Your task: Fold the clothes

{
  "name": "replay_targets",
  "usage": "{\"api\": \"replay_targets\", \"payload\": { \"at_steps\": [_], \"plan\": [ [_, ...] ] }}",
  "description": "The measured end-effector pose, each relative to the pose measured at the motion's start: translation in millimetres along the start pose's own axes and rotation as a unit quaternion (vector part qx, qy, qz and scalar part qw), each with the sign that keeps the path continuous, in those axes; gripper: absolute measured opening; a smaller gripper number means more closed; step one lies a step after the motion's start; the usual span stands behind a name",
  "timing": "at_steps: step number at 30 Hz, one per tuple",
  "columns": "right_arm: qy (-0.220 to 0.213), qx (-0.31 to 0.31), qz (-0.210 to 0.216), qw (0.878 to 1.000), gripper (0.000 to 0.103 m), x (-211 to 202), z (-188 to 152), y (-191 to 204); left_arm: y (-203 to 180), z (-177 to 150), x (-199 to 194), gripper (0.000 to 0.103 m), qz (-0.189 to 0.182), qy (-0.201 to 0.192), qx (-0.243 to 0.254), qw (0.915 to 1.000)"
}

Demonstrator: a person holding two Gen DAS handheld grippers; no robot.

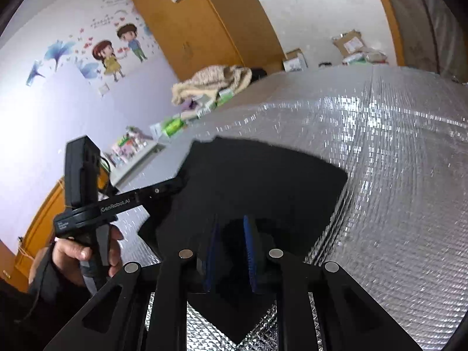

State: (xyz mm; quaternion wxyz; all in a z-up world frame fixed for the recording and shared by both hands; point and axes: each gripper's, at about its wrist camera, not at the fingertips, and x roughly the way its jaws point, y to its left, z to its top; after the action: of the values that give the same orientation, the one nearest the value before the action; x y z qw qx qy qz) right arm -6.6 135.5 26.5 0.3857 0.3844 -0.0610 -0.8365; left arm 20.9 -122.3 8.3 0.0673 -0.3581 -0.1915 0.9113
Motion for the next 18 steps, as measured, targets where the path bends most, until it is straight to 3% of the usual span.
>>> {"api": "replay_targets", "payload": {
  "at_steps": [18],
  "plan": [
    [0.017, -0.015, -0.013, 1.0, 0.013, 11.7, -8.7, 4.0, -14.9, -4.9, -12.6, 0.008, 0.031, -0.015, 0.032, 0.9989]
  ]
}}
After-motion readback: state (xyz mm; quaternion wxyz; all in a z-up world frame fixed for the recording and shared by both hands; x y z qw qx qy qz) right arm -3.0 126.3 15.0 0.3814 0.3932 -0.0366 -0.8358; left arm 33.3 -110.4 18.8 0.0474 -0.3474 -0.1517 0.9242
